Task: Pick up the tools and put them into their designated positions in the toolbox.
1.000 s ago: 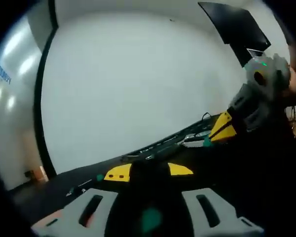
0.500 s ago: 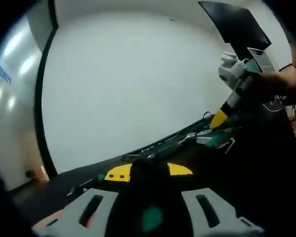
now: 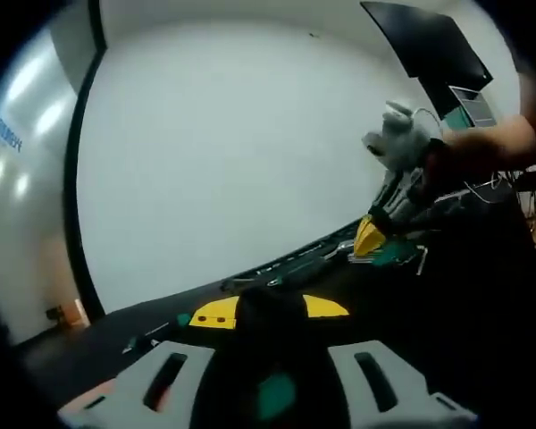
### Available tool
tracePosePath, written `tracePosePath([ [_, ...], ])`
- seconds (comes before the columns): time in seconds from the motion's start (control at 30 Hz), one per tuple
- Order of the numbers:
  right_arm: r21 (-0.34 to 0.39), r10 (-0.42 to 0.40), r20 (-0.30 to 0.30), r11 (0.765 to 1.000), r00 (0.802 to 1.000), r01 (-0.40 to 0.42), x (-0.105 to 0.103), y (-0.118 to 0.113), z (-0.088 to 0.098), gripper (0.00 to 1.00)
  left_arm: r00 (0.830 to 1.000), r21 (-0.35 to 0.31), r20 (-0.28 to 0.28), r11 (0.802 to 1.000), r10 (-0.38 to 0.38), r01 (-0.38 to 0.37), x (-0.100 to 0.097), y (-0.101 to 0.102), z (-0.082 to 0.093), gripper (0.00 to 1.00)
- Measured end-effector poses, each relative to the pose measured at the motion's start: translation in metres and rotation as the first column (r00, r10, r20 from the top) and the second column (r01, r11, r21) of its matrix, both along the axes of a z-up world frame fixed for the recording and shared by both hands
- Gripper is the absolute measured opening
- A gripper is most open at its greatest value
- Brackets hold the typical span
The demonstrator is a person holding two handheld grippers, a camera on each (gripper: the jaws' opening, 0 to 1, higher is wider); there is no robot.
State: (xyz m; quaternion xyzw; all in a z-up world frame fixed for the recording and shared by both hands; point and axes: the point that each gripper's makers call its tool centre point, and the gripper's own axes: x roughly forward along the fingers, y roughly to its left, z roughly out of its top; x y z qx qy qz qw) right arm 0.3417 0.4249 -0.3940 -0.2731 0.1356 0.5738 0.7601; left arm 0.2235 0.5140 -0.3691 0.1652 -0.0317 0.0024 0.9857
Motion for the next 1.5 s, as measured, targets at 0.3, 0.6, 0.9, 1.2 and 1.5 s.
tracePosePath([
  [0.3,0.151,-0.183,-0.505,0.943,0.843,0.296,0.001,-0.029,0.02,0.11,1.0,-0.003,-0.001,1.0,0.0,0.0,0.0,0.001,0.0,0.24],
  [0.6,0.279,-0.108,-0.344,0.937,0.933,0.211,-0.042,-0.046,0.036,0.16,1.0,-0.007,-0.002,1.0,0.003,-0.003,0.001,0.001,-0.001,0.24],
  [0.9,0.205,-0.17,-0.025,0.964,0.985,0.172,-0.065,-0.06,0.026,0.2,1.0,-0.012,-0.005,1.0,0.008,-0.008,0.001,0.002,-0.001,0.23],
  [1.2,0.255,-0.25,-0.161,0.924,0.955,0.285,-0.068,-0.041,0.006,0.26,1.0,-0.013,-0.005,1.0,0.014,-0.014,0.001,0.003,-0.001,0.23],
  [1.5,0.101,0.004,-0.166,0.995,0.986,0.013,-0.05,-0.026,0.008,0.11,1.0,-0.018,-0.006,1.0,0.013,-0.013,0.001,0.003,-0.001,0.23],
])
